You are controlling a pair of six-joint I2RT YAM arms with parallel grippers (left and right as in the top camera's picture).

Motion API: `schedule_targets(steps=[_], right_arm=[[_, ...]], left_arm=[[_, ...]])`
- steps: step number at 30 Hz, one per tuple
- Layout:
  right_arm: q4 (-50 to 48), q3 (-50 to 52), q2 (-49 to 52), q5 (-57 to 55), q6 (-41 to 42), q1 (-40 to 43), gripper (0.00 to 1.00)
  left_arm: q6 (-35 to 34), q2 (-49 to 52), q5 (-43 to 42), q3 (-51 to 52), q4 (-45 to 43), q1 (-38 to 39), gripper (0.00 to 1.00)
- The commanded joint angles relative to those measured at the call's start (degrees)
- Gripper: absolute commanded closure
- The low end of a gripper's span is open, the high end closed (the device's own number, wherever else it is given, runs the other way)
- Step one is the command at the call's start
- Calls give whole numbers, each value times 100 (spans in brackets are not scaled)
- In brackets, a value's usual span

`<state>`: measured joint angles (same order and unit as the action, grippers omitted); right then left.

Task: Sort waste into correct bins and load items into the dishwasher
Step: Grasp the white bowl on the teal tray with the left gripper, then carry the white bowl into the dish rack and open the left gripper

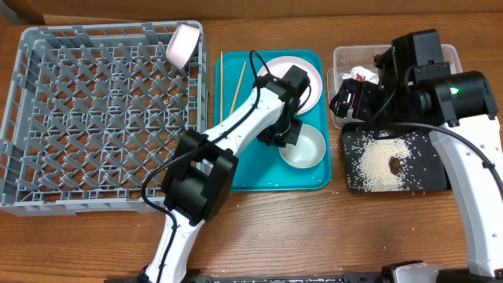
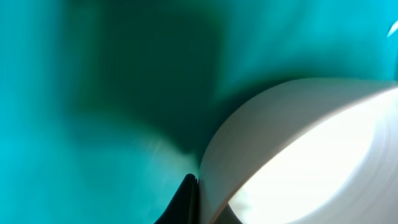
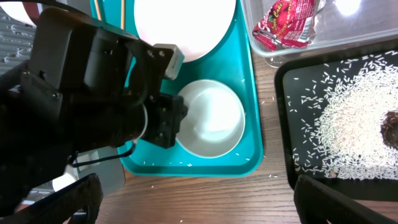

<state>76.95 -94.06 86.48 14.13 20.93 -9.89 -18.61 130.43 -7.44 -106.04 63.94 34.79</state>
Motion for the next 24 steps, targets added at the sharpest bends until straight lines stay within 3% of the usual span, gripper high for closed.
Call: schedule_targets(steps=[1, 11, 16, 18, 20, 24], right_arm=[[13, 9, -7, -57, -39, -11, 0], [-17, 9, -7, -59, -39, -11, 0], [-66, 9, -7, -57, -39, -11, 0], [-72, 9, -7, -57, -39, -11, 0], [-68, 9, -7, -57, -39, -11, 0], [-76, 9, -4, -57, -37, -11, 0]], left_arm=[[236, -468, 262, -553, 466, -210, 96], [-61, -2577, 2092, -835, 1714, -1528, 96], [-470, -3257, 3036, -59, 1923, -2308, 96], [-835, -3477, 3532, 544, 1725, -2518, 96], [-1626, -3679, 4378, 1211, 1471, -2625, 96], [-3241, -3779, 6590, 2256, 568, -2507, 96]])
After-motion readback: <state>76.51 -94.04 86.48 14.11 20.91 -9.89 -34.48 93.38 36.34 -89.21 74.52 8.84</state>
